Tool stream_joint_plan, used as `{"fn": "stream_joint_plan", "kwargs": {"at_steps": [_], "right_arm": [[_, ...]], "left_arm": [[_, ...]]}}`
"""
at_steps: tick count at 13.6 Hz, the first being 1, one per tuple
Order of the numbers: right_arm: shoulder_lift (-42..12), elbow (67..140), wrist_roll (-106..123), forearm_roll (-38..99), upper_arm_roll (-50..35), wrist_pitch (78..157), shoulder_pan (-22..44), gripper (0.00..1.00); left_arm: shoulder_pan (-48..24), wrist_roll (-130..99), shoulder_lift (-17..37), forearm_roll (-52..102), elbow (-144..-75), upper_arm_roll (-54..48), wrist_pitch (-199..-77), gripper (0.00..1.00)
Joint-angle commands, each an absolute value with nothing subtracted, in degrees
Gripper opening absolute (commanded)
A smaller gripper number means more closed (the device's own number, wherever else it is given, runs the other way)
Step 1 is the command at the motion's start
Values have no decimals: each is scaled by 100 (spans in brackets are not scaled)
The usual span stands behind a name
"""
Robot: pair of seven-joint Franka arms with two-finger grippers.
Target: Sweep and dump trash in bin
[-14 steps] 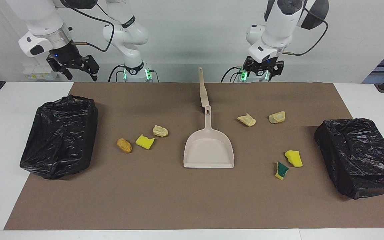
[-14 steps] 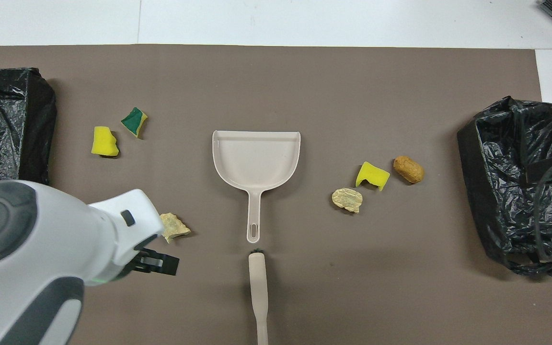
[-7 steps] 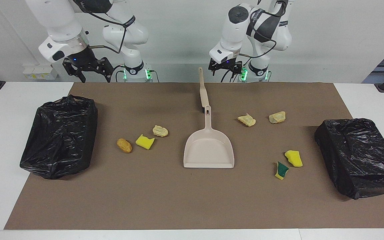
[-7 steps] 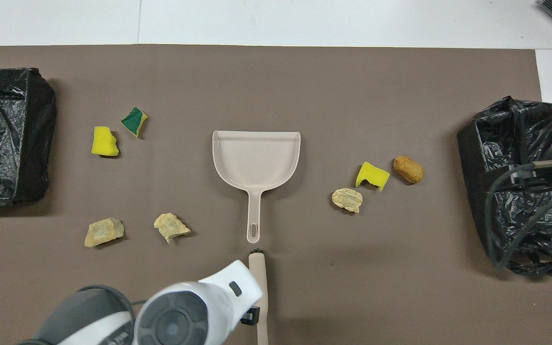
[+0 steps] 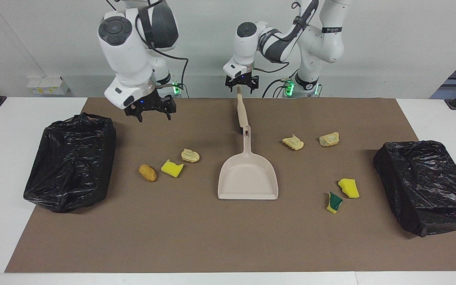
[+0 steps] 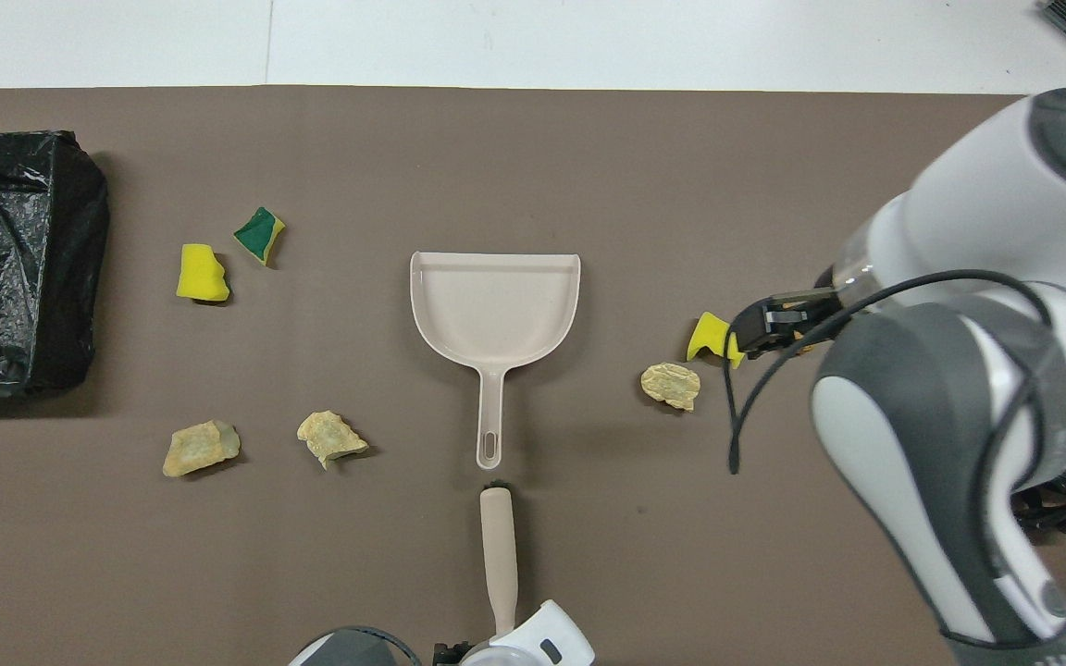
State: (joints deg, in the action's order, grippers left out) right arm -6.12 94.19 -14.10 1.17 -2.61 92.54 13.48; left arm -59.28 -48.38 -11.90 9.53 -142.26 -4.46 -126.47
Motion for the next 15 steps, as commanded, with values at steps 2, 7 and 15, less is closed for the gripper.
{"fn": "stream_joint_plan", "kwargs": {"at_steps": [2,7,15], "right_arm": [[-1097,9247,-2511,377,-255,9614,2019,100],[-1520,9237,-3347,474,-264,10439,2627,100],[-2337,9281,-4684,694,-255,11583,3568,100]], "left_arm": [[-6187,-5115,-1169,1046,-14370,-334,-12902,100],[-6232,-5080,-1125,1046,-14388,-334,-12859,78],[-6214,-5019,-1125,1046,-14379,-325,-12709,6]]}}
